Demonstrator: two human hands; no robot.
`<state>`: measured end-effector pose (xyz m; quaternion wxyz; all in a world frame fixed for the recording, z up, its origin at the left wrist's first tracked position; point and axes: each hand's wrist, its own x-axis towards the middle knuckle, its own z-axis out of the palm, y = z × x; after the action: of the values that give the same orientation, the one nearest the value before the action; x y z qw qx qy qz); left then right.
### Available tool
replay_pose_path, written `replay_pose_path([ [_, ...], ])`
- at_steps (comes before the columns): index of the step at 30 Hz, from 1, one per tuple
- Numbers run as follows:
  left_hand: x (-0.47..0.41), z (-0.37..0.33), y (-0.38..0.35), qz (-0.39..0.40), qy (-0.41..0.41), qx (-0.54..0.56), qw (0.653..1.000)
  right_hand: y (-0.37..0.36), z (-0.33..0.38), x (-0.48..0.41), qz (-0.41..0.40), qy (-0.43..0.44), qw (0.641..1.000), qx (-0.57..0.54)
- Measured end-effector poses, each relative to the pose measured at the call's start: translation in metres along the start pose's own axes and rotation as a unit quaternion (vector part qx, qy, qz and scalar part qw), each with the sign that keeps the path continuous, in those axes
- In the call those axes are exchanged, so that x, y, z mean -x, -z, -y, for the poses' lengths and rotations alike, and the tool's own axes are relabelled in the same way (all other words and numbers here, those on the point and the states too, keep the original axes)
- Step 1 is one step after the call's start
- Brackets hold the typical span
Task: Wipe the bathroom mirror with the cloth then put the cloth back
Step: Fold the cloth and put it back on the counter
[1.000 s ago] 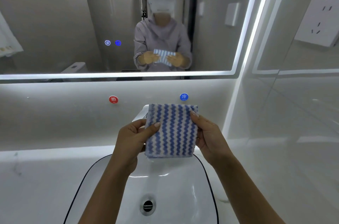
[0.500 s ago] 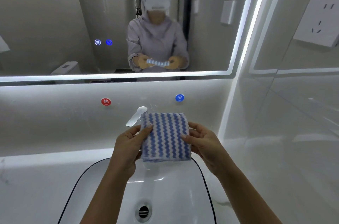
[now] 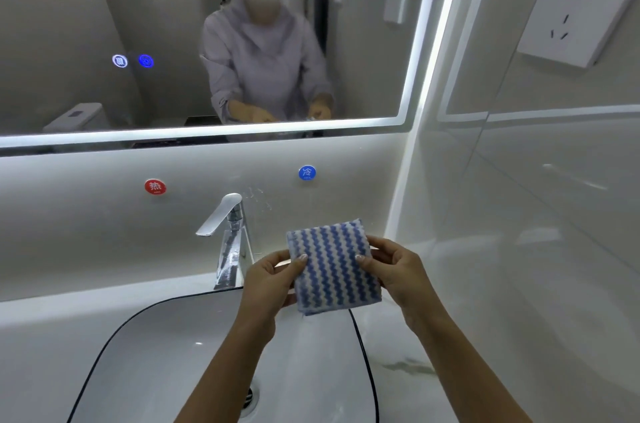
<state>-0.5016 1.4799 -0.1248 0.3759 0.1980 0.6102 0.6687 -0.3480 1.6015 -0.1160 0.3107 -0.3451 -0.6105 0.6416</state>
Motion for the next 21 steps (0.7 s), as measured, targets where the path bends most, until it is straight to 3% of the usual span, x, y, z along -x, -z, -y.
replay_pose_path([
  [15,-0.069,0.06,-0.096,0.014,0.076,0.002,0.997,0.077,-0.069,-0.076,-0.138,-0.036,0.99,0.019],
  [21,-0.11,0.092,-0.12,-0.033,0.105,-0.034,0.993,0.085,-0.108,-0.114,-0.153,-0.053,0.986,0.051],
])
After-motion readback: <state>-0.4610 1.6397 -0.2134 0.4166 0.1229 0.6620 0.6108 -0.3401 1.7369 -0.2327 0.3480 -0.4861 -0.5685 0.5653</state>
